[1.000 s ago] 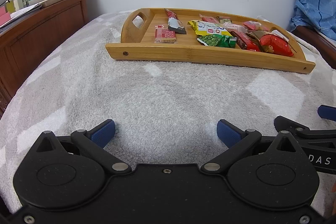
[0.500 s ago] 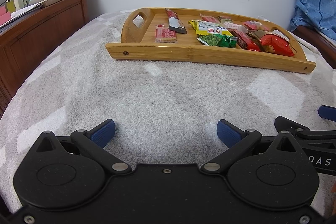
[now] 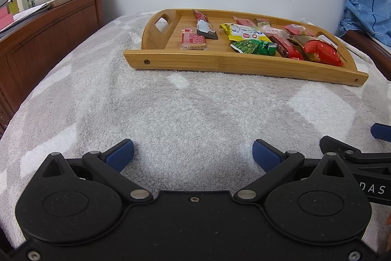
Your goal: Organize snacks
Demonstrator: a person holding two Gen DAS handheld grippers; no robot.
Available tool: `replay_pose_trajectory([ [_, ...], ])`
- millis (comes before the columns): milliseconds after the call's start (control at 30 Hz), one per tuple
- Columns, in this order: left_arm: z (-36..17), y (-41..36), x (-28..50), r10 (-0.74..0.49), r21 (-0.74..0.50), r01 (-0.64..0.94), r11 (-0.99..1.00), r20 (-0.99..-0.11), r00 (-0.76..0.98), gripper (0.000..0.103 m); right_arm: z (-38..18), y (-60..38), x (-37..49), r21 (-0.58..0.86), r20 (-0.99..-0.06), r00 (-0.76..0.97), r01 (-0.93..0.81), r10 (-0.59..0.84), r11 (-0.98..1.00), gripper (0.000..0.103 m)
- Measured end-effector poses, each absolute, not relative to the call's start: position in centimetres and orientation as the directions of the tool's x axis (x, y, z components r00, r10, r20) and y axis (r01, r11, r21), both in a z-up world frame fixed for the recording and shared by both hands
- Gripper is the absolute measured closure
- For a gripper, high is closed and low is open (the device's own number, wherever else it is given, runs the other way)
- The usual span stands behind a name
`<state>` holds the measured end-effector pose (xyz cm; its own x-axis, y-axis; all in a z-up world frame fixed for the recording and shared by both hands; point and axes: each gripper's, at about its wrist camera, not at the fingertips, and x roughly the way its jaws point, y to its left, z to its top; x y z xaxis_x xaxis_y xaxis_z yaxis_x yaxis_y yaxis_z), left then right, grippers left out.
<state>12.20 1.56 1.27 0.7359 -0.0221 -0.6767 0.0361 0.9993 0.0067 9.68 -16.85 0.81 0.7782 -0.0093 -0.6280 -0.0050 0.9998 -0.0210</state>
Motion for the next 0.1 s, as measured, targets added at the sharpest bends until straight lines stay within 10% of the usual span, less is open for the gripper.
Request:
replay_pose_trajectory([
  [100, 1.28, 1.59, 12.20, -0.022, 0.007, 0.036, 0.999, -0.676, 0.736, 0.000, 0.83, -16.86, 9.69, -0.021, -0.628, 0.778, -0.005, -0.009, 1.000, 0.000],
])
